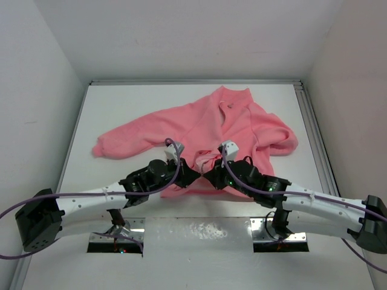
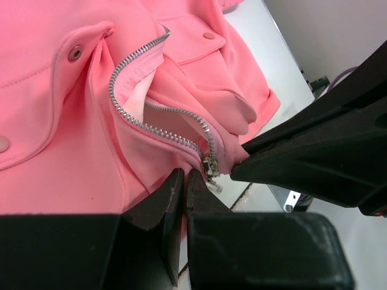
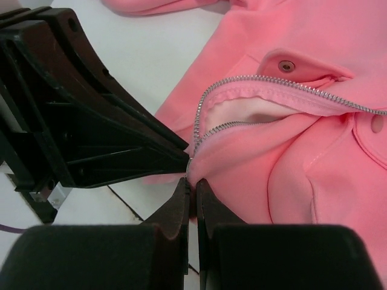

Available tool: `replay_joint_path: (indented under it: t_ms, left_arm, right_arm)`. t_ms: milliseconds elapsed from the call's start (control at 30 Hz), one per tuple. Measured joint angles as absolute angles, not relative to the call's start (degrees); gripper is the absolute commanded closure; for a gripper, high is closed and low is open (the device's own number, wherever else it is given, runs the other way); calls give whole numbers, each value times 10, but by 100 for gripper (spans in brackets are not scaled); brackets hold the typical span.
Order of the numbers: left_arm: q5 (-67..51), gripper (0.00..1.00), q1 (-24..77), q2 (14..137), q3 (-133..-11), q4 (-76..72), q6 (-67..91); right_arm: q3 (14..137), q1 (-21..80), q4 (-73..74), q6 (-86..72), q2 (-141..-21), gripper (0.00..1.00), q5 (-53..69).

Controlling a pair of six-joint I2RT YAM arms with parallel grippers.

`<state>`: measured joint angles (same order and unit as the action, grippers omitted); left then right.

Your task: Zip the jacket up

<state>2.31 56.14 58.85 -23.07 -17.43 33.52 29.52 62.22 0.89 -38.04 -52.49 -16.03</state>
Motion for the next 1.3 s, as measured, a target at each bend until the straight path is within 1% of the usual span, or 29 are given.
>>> replay_joint_path:
  t_ms: [167, 333, 500, 700, 1067, 1300]
  left_arm:
    - [16, 100, 561, 604, -249, -165, 334]
    - [17, 100, 559, 581, -248, -136, 331]
    - [18, 100, 557, 540, -244, -126, 330]
    - [8, 100, 555, 532, -234, -131, 330]
    - [-31, 100, 555, 569, -220, -176, 343]
    - [-31, 100, 554, 576, -220, -173, 345]
  right_arm:
    - [323, 620, 42, -378, -539, 100, -165]
    - [357, 601, 46, -370, -584, 100, -158]
    - [360, 551, 34, -379, -601, 100, -119]
    - [355, 543, 26, -390, -600, 100, -98]
    - [336, 539, 52, -409, -549, 100, -64]
    - [371, 533, 75, -406, -601, 100, -62]
